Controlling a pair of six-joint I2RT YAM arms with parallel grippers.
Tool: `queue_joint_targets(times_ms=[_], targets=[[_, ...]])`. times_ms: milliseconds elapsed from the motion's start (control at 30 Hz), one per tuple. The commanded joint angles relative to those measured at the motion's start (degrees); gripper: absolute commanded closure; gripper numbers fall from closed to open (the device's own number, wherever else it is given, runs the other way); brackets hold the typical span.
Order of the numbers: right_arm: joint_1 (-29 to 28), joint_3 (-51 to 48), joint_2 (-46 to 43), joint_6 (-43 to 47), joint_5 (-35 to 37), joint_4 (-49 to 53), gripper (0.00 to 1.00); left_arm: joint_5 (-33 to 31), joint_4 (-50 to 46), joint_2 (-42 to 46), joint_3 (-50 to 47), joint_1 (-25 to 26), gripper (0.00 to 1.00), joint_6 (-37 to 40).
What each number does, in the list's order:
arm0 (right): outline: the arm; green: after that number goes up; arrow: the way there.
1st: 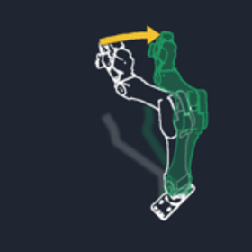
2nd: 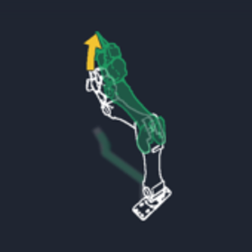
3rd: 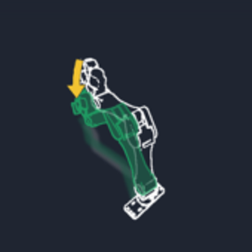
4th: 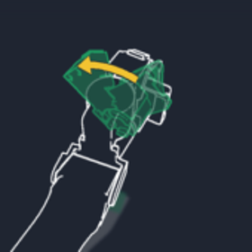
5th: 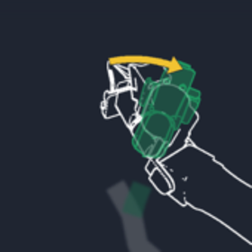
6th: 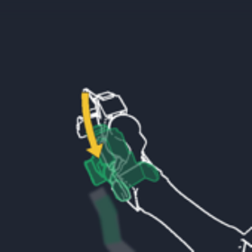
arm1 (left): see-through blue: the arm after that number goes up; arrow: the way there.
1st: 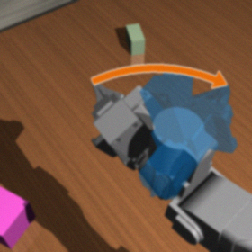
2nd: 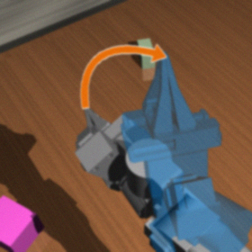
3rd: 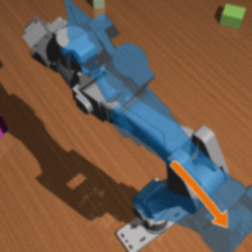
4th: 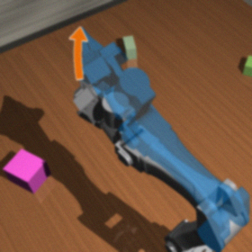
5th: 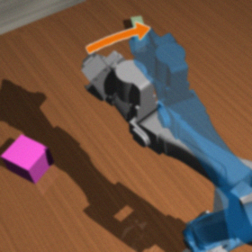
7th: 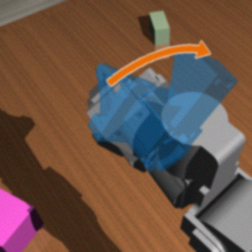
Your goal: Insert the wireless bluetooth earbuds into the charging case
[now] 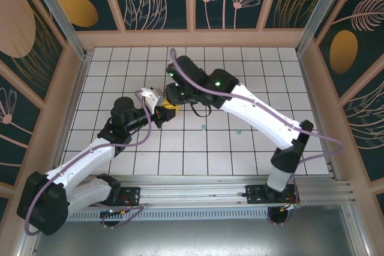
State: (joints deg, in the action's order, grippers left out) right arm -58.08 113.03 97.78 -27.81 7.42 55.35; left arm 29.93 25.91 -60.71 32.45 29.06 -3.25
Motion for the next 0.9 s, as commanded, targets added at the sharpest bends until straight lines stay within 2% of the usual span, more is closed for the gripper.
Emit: queue_joint_targets(times_ms=[0, 67, 233, 500, 867], targets=[[5.3, -3.8, -6.8, -1.4, -9.0, -8.3, 0.74, 0.9, 0.8, 0.2, 1.8, 0.0, 0.84, 0.7], [8.9, -5.7, -7.8, -2.3, -13.1, -10.4, 0.74, 1.0, 0.7, 0.3, 2.1, 0.0, 0.84, 1.2], [12.9, -6.9, -7.1, -0.9, -14.8, -12.2, 0.74, 2.0, 0.1, 0.4, 3.0, 0.1, 0.83, 1.3], [15.1, -11.2, -4.8, 0.4, -20.4, -16.4, 0.74, 3.4, 0.4, -0.6, 4.3, 0.0, 0.83, 0.3], [16.3, -16.2, -7.2, 2.7, -22.7, -14.4, 0.74, 3.7, 1.3, -2.3, 6.0, 0.0, 0.83, -1.4]])
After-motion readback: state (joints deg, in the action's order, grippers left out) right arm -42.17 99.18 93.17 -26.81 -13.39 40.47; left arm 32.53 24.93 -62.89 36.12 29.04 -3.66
